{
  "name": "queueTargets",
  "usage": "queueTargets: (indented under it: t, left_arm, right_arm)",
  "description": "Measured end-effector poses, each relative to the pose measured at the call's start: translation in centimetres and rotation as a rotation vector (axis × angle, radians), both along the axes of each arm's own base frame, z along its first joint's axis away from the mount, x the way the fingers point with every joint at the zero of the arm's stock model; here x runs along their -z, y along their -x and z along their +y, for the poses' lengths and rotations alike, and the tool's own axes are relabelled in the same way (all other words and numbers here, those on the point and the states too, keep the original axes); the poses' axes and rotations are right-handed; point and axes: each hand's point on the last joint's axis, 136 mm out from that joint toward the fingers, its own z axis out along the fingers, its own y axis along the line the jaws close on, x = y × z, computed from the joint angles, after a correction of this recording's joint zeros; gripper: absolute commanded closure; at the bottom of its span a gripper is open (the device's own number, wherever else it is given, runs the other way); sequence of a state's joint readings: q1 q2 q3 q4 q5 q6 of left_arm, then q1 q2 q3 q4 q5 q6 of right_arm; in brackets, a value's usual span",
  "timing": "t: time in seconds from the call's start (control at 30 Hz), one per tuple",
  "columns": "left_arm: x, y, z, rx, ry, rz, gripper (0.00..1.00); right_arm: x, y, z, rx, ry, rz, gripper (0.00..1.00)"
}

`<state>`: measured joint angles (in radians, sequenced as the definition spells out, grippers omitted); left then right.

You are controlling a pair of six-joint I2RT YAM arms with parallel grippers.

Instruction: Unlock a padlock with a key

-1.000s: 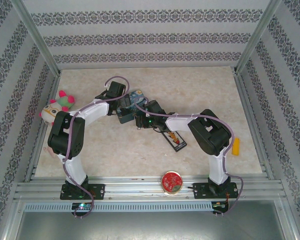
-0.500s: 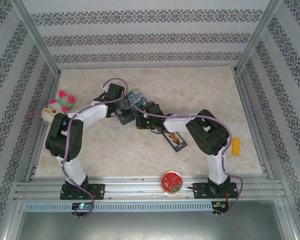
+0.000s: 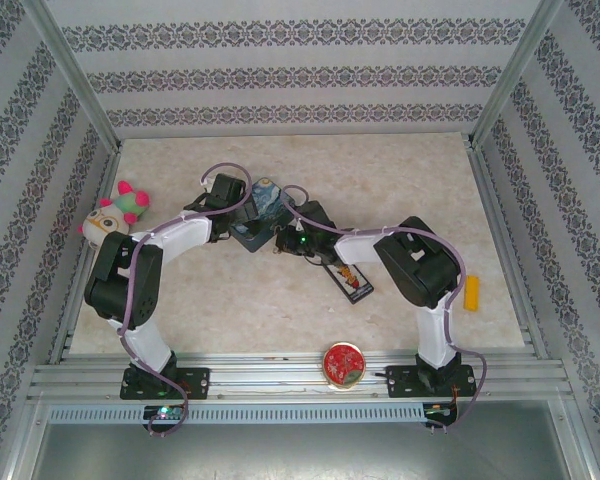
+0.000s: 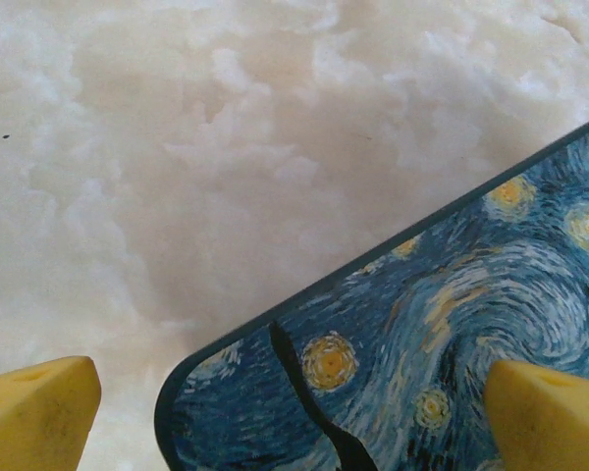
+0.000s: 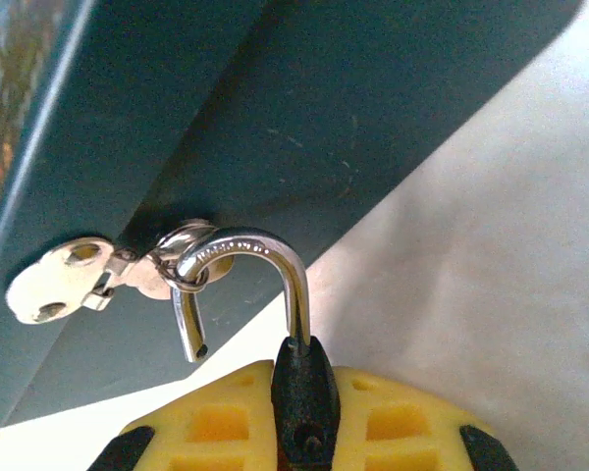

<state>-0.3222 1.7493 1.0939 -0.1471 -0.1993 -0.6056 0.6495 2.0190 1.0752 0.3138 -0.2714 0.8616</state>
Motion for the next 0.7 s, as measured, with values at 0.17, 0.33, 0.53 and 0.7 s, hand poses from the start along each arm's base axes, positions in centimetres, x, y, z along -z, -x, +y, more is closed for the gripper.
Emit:
queueTargets:
  t: [0.17, 0.33, 0.53, 0.7]
  left_arm:
    - [0.1, -0.1, -0.1, -0.003, 0.010, -0.011, 0.01]
    - [0.1, 0.1, -0.1, -0.002, 0.021, -0.016, 0.01]
    - [0.2, 0.1, -0.2, -0.009, 0.035, -0.024, 0.01]
    - [0.3, 0.2, -0.2, -0.012, 0.040, -0.028, 0.01]
  right_arm:
    - [-0.2, -1.1, -0.6, 0.045, -0.043, 0.016, 1.00]
    - [0.0, -2.1, -0.7, 0.072, -0.102, 0.033, 1.00]
    - [-0.4, -2.9, -0.8, 0.101, -0.146, 0.040, 1.00]
    - [-0.7, -4.1, -1.9, 0.143, -0.166, 0.040, 1.00]
